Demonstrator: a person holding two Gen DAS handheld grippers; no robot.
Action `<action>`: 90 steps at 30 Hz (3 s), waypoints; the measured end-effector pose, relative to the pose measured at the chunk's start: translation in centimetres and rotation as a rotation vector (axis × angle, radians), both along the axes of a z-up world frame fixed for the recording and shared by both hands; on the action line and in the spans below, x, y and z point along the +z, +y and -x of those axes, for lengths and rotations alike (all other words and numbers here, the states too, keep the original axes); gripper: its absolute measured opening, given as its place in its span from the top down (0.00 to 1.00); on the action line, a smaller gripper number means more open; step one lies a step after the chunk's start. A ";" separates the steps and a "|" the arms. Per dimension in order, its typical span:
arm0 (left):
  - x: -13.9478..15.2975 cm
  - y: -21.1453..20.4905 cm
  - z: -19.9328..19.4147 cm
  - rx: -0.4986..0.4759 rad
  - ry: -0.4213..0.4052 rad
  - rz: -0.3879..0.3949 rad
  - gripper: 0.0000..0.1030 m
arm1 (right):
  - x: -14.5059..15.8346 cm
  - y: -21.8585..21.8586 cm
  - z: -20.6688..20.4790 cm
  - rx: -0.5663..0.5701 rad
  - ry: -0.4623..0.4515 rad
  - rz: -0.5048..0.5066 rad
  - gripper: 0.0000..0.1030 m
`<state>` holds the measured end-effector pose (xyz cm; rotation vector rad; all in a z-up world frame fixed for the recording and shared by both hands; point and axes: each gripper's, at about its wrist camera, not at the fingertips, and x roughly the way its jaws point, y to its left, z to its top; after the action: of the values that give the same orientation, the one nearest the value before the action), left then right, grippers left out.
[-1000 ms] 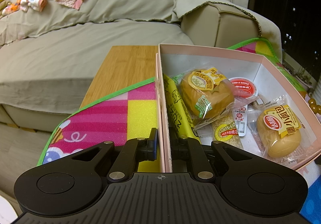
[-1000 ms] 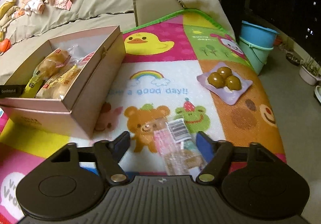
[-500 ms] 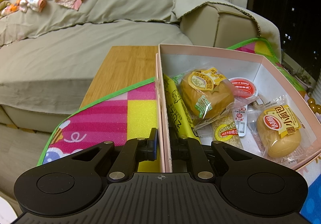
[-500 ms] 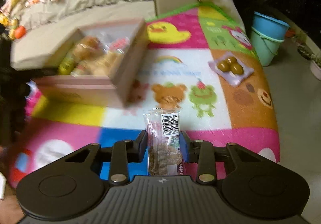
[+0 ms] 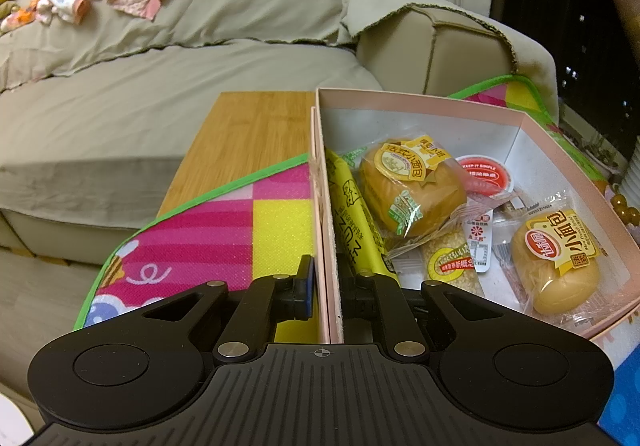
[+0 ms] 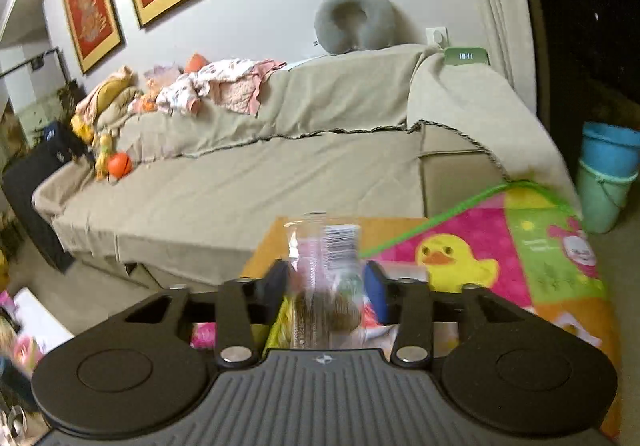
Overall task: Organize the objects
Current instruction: 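Carry the clear packet into the box and release it, then move the right tool to the tray of three brown sweets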
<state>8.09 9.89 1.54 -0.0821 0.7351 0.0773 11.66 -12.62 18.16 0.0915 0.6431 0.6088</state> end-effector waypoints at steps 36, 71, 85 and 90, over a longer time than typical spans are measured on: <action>0.0 0.3 0.0 0.005 0.001 -0.002 0.88 | -16.1 -18.5 -9.3 -0.522 0.144 0.212 0.08; -0.1 0.3 0.2 0.006 -0.008 0.003 0.88 | -18.0 -11.1 -1.0 -0.207 0.158 0.373 0.22; -0.1 0.3 0.2 0.007 -0.009 0.003 0.88 | -18.1 -8.4 0.1 -0.198 0.139 0.380 0.30; -0.1 0.3 0.2 0.007 -0.009 0.003 0.88 | -17.6 -7.9 1.3 -0.157 0.151 0.387 0.30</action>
<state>7.85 10.21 1.47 -0.0878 0.7265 0.0826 10.36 -20.55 0.56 -0.1744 0.8810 0.3198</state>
